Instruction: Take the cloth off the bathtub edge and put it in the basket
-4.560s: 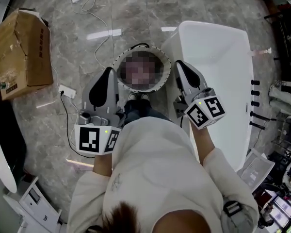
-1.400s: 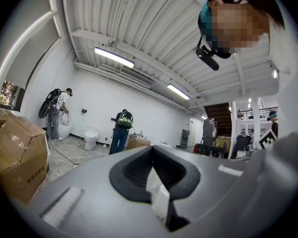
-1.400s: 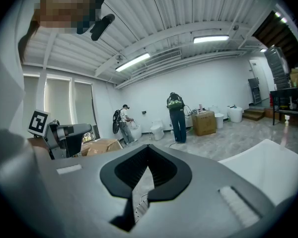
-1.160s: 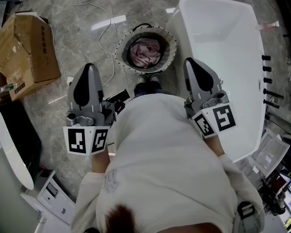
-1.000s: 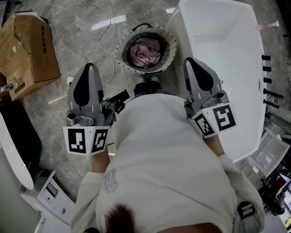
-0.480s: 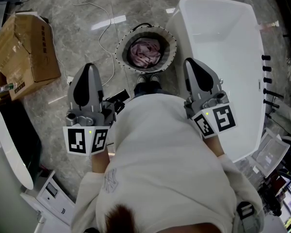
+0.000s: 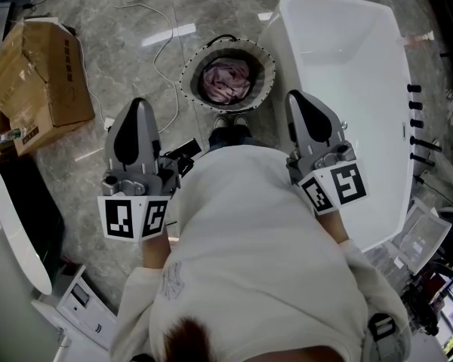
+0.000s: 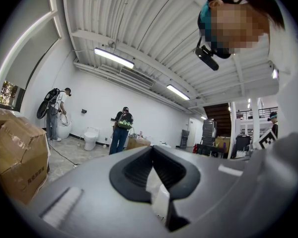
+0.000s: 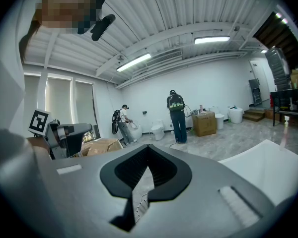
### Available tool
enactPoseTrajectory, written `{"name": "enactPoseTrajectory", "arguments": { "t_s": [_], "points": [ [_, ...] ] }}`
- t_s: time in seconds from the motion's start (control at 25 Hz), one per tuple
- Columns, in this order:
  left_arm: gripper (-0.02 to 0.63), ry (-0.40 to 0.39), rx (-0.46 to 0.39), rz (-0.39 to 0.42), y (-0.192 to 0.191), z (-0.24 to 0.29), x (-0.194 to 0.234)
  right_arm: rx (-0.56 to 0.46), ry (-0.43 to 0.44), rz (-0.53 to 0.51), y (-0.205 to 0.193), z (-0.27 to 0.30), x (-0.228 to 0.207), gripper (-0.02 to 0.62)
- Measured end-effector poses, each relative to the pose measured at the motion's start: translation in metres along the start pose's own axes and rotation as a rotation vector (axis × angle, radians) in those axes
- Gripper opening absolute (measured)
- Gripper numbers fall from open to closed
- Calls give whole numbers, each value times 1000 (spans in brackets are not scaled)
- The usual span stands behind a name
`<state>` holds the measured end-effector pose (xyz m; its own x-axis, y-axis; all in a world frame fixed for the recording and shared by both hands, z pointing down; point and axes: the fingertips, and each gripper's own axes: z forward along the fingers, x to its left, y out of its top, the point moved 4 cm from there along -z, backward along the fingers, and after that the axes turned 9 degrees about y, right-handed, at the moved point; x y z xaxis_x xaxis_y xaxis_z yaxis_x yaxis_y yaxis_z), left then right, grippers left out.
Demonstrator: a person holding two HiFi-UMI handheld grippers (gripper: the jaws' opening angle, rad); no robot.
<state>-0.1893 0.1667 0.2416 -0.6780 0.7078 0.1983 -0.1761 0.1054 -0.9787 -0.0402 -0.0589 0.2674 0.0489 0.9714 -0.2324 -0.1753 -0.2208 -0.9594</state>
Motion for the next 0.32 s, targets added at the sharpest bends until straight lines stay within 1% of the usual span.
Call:
{"name": "enactPoseTrajectory", "arguments": {
  "t_s": [0.32],
  "points": [
    [48,2,-1,1,1,-11,6,-7,-4,-8,-1,-3,11,-2]
  ]
}}
